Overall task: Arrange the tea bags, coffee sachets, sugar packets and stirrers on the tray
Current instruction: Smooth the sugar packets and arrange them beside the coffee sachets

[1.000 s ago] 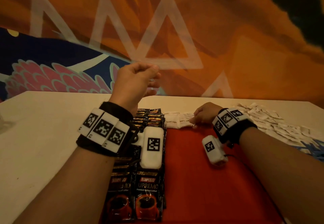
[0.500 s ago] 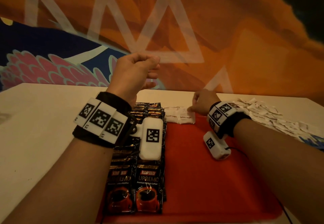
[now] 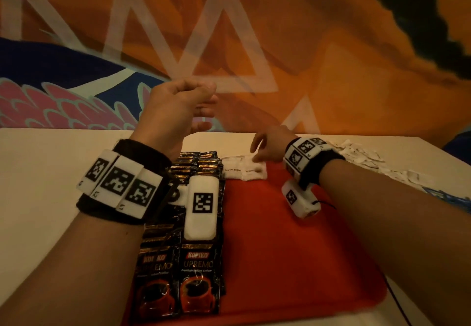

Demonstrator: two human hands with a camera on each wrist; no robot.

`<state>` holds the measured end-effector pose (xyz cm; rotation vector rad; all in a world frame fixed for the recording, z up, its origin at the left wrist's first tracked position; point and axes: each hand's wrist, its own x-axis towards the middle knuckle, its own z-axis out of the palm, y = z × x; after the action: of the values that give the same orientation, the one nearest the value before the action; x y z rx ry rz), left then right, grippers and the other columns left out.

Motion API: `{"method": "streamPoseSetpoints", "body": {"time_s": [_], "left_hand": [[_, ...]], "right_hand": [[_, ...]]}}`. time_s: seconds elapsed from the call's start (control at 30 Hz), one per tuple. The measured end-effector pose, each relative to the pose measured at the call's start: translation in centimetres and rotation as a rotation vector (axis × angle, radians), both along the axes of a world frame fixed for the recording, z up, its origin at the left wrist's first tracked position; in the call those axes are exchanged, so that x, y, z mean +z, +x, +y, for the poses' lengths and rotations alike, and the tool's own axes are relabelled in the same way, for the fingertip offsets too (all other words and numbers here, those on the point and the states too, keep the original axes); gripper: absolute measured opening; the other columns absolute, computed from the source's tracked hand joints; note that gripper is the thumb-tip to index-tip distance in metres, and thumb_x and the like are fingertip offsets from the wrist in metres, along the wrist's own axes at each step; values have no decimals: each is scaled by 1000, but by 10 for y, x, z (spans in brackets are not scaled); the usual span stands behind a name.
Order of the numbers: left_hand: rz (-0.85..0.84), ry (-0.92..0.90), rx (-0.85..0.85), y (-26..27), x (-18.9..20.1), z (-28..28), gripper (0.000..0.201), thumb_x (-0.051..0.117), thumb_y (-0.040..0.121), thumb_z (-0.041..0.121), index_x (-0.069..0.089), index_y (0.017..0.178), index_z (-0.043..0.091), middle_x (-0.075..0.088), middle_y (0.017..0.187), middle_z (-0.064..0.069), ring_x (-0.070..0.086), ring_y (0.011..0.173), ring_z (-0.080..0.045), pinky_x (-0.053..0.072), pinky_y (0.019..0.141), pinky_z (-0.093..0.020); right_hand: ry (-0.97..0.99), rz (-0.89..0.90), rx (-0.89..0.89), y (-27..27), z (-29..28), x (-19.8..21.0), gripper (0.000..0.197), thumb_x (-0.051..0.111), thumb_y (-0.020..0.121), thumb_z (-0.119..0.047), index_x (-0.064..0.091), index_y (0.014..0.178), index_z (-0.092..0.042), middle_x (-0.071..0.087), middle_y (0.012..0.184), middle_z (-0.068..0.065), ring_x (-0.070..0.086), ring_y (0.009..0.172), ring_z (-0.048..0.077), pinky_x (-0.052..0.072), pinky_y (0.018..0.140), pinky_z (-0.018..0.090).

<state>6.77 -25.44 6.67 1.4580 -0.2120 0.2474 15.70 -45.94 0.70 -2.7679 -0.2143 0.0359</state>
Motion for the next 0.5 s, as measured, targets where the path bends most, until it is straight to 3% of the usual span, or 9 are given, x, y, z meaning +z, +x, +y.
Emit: {"method": "streamPoseSetpoints", "body": {"time_s": [0.1,0.17,0.23,0.33,0.4,0.5], "left_hand": [[6,-38,-32,-3,5,0,10,63,95,23,66,102,16,70,91,1,65,81,-14,54,61,-22],[3,-68,-58,-5,8,0,8,62,95,22,66,100,16,70,87,2,65,80,-13,53,59,-21],[-5,-78,-79,-7,9,0,8,60,96,22,65,99,17,69,86,3,65,78,-11,52,59,-20],[-18,-60,-104,-8,10,-1,10,60,94,25,65,100,18,68,87,4,65,79,-10,52,61,-21],[-18,-55,-122,-7,9,-1,12,61,91,26,65,100,18,69,86,4,65,78,-10,53,61,-21],[-15,-16,-135,-3,7,-1,14,63,88,29,67,98,20,71,87,5,67,79,-10,53,65,-23]], "right_hand": [[92,-18,-110,8,-42,23,16,81,80,-17,75,94,-17,73,86,2,69,73,18,60,68,31],[38,9,-174,14,-78,31,16,81,79,-13,73,91,-20,71,92,2,70,79,24,61,73,36],[-51,95,-216,19,-111,32,23,80,80,-7,71,96,-20,71,104,4,67,80,22,59,72,35],[-226,283,-215,21,-142,23,46,80,78,-2,66,118,-17,62,130,10,61,110,28,53,86,40],[-376,366,-163,19,-146,15,63,83,76,-9,58,133,-21,46,148,8,48,131,30,46,97,41],[-523,440,-61,15,-143,5,81,85,75,-23,45,144,-32,30,158,-1,33,143,26,37,108,41]]}}
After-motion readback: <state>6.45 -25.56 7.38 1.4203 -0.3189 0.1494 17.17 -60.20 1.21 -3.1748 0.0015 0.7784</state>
